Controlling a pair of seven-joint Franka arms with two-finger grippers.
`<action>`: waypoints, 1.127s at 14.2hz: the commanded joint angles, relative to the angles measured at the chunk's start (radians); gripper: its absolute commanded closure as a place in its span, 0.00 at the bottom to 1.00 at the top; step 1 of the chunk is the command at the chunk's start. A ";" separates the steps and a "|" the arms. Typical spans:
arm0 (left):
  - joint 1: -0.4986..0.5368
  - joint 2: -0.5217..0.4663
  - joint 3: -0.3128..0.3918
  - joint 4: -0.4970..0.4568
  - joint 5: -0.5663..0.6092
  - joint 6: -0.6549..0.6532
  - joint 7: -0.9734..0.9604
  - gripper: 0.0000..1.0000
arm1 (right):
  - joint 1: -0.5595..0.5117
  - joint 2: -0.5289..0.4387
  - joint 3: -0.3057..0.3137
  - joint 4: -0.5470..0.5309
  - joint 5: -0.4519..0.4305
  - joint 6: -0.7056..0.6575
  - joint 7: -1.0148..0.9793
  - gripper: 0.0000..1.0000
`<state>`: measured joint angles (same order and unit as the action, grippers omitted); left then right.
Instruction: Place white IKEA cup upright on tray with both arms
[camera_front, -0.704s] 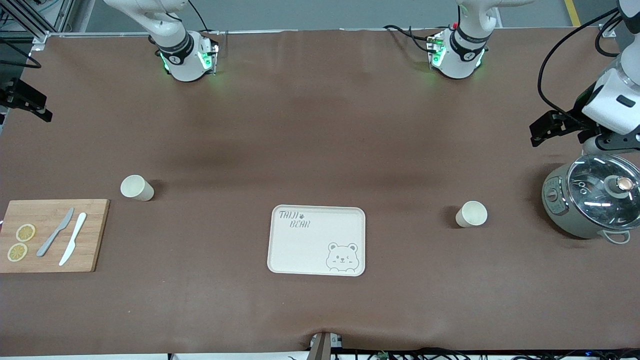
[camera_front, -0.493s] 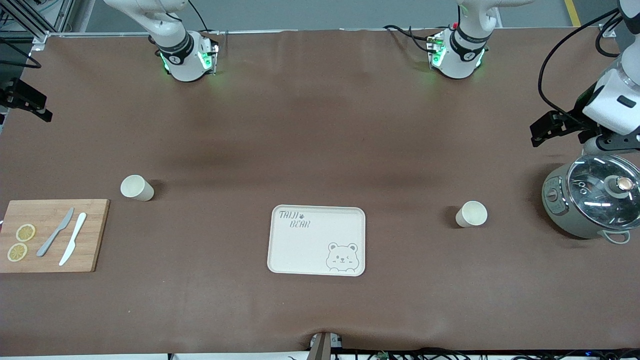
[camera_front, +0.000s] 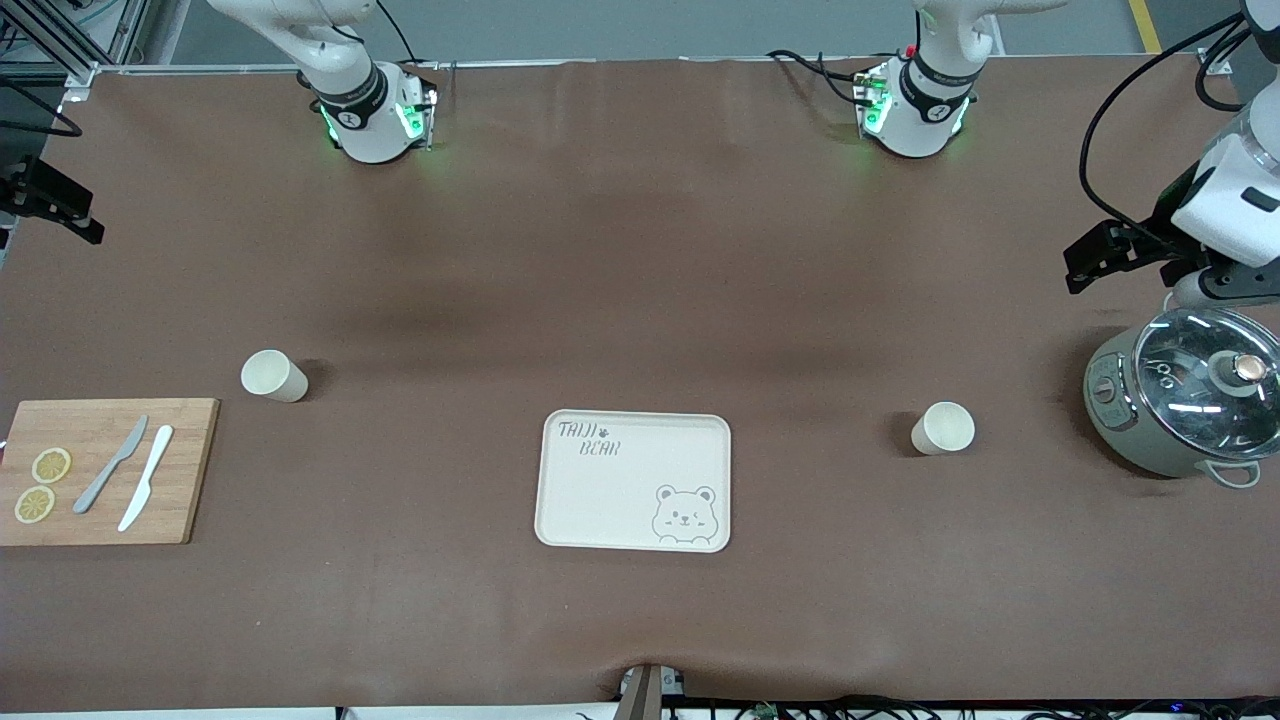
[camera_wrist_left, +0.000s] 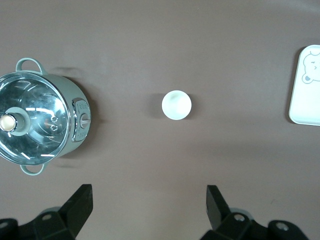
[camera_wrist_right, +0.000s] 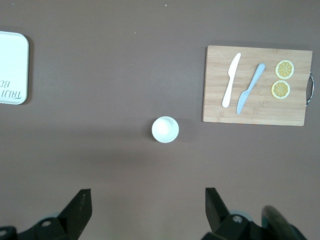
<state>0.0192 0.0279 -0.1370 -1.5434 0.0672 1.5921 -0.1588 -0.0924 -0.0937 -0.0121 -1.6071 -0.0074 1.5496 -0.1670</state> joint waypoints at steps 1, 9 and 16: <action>0.002 0.018 -0.007 0.031 0.029 -0.018 -0.007 0.00 | -0.015 0.032 0.009 0.042 0.014 0.013 -0.009 0.00; 0.021 0.085 0.004 0.032 0.028 -0.018 0.002 0.00 | -0.024 0.091 0.007 0.070 0.012 0.052 -0.017 0.00; 0.033 0.115 0.010 0.032 0.042 -0.017 -0.002 0.00 | -0.078 0.149 0.007 0.072 0.015 0.104 -0.017 0.00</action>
<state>0.0501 0.1329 -0.1262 -1.5367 0.0702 1.5888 -0.1588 -0.1339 0.0275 -0.0139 -1.5626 -0.0045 1.6582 -0.1742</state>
